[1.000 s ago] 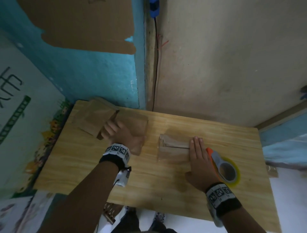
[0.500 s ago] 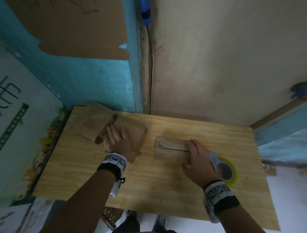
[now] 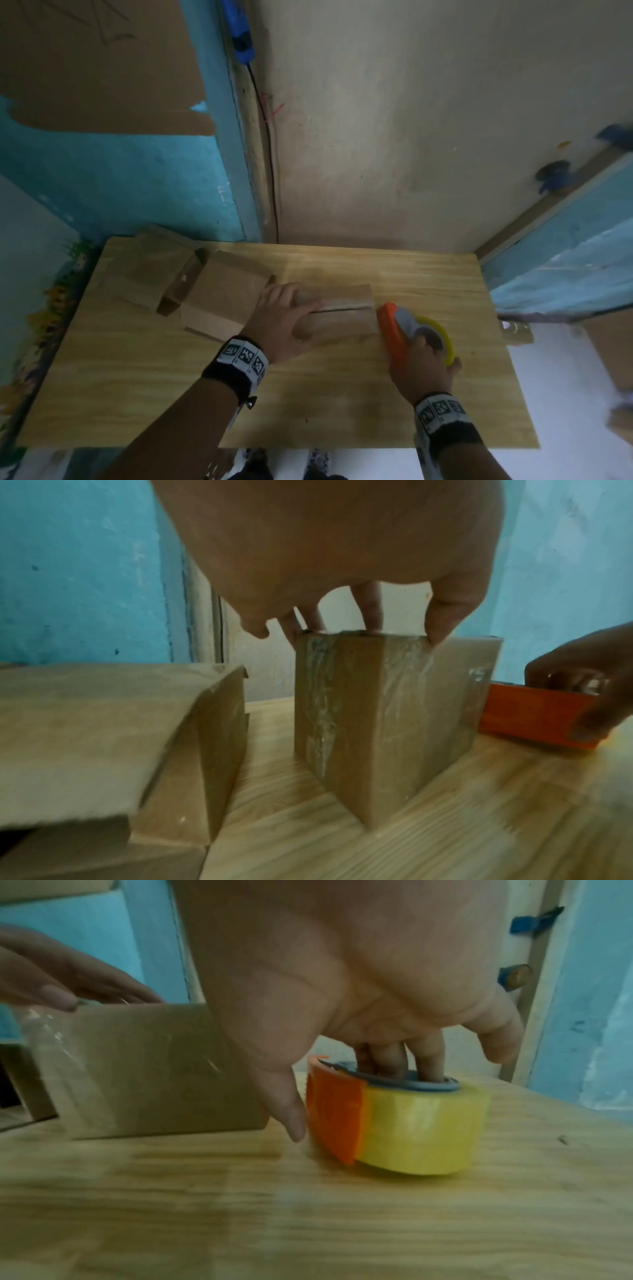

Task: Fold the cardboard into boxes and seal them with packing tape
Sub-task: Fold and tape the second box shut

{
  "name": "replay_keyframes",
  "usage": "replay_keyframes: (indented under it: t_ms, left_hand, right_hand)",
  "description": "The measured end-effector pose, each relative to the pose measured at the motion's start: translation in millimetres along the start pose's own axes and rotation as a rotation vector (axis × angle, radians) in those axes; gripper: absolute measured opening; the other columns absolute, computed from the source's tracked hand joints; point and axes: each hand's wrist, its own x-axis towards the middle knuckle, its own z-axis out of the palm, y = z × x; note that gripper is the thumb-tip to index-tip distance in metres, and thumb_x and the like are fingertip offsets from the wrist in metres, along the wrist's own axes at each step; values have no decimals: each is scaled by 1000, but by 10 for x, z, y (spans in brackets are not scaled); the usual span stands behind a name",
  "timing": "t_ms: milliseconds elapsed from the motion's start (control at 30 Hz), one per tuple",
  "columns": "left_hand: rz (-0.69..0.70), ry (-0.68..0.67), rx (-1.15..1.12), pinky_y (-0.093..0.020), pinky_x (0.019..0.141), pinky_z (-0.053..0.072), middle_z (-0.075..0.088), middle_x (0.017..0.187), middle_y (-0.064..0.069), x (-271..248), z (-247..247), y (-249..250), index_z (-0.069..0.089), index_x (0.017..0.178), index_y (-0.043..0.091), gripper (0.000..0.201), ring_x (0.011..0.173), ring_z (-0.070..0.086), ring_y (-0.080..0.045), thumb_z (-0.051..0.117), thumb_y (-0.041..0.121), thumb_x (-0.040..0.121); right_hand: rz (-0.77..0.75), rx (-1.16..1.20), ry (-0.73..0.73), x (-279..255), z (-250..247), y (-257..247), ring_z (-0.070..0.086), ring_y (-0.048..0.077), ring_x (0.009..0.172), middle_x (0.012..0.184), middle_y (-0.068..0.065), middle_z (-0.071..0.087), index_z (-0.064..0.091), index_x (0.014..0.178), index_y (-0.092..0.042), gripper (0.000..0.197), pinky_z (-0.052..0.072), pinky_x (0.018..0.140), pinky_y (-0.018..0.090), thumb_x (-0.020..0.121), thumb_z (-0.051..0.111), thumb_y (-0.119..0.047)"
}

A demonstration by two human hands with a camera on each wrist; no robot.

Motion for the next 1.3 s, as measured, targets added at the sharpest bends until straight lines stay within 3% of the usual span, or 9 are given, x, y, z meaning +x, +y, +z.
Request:
replay_keyframes:
  t_ms: [100, 200, 300, 400, 833, 967, 1133, 1233, 1300]
  left_hand:
    - [-72, -99, 209, -50, 116, 32, 30, 148, -7, 20, -48, 141, 9, 156, 54, 94, 134, 33, -31, 47, 88, 77]
    - [-193, -238, 274, -54, 110, 33, 39, 151, -24, 59, -60, 183, -24, 154, 50, 113, 131, 47, -40, 37, 99, 72]
    - [-206, -273, 158, -38, 78, 49, 64, 127, -12, 21, -86, 246, -32, 152, 45, 123, 92, 67, -27, 41, 99, 70]
    - [-203, -286, 80, -30, 58, 42, 71, 102, -2, -48, -51, 408, -38, 152, 32, 130, 61, 58, -14, 42, 97, 73]
    - [-287, -509, -278, -40, 86, 57, 70, 124, -14, -78, 267, 648, -57, 133, 36, 130, 78, 67, -24, 55, 80, 84]
    - [-173, -545, -278, -38, 84, 56, 69, 117, -14, -130, 204, 757, -29, 156, 20, 113, 87, 67, -27, 49, 73, 94]
    - [-146, -331, -289, -42, 85, 56, 68, 119, -3, -169, 192, 478, -6, 160, 45, 87, 95, 68, -27, 48, 66, 94]
    - [-278, 44, -773, -44, 83, 60, 73, 96, 0, -87, 65, 250, 66, 113, 42, 25, 88, 70, -25, 53, 46, 92]
    - [-410, 217, -1130, -32, 71, 60, 75, 84, -4, -47, -150, 229, 72, 93, 20, 16, 80, 71, -27, 58, 18, 100]
  right_hand:
    - [-64, -32, -20, 103, -45, 94, 69, 17, 107, 91, -11, 70, 54, 134, -23, 39, 17, 125, 69, 96, 55, -29]
    - [-85, 140, -35, 195, -238, 133, 67, 27, 115, 112, -2, 72, 55, 134, -21, 38, 32, 119, 63, 100, 56, -38]
    - [-61, 482, -34, 217, -510, 108, 70, 33, 95, 107, 8, 73, 66, 120, -10, 40, 57, 91, 52, 97, 61, -42]
    - [-78, 833, -13, 157, -786, 35, 63, 28, 68, 77, 9, 68, 69, 91, 0, 39, 48, 64, 36, 97, 59, -38]
    - [-365, 1012, -67, 58, -1336, -471, 59, 24, 61, 69, 27, 59, 62, 81, 12, 76, 46, 68, 34, 106, 51, -59]
    - [-427, 913, -98, 50, -1289, -742, 60, 22, 56, 68, 28, 62, 67, 82, 13, 77, 45, 63, 32, 104, 54, -60]
    - [-508, 680, -89, 43, -1336, -896, 57, 14, 45, 55, 7, 60, 67, 68, -6, 70, 45, 57, 31, 101, 53, -67]
    - [-562, 636, -117, 62, -1334, -940, 68, 29, 57, 68, 19, 69, 72, 78, 0, 75, 52, 61, 36, 100, 53, -69]
    - [-587, 621, -122, 70, -1312, -946, 69, 30, 59, 69, 19, 69, 72, 79, -2, 74, 53, 61, 37, 99, 53, -71]
